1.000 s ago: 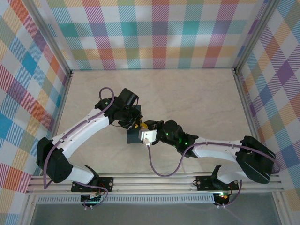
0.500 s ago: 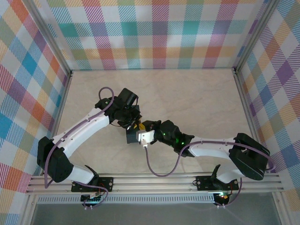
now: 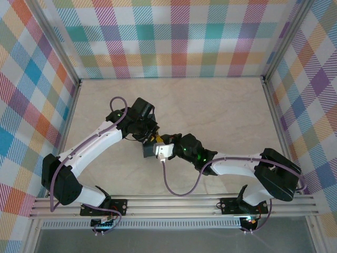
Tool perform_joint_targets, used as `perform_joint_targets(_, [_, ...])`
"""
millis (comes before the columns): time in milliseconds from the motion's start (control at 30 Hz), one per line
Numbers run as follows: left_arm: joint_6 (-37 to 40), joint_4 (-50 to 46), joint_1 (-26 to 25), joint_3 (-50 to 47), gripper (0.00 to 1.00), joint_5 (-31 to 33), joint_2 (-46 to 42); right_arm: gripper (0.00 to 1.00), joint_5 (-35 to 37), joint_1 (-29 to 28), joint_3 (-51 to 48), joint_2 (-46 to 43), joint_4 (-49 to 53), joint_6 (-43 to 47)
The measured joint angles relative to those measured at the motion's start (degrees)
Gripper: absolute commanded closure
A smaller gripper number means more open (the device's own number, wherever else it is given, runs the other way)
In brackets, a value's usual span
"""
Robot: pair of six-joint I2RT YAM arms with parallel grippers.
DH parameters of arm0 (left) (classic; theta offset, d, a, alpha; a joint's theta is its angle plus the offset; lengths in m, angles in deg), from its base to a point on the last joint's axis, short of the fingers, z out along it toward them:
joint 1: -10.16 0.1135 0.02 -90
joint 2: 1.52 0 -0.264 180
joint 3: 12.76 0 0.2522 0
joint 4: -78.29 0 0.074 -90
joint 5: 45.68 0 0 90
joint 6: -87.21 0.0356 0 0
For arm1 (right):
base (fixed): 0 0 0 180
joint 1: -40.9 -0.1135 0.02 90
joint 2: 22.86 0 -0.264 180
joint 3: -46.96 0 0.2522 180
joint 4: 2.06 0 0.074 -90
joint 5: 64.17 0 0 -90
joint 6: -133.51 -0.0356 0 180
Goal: Unlock a padlock with a key
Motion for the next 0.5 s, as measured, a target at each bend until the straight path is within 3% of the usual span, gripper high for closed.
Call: perform_joint_targets(500, [-1.1, 4.7, 0.0, -1.0, 0.97, -2.1, -1.7, 1.0, -3.4, 3.1, -1.6, -4.3, 0.4, -18.5])
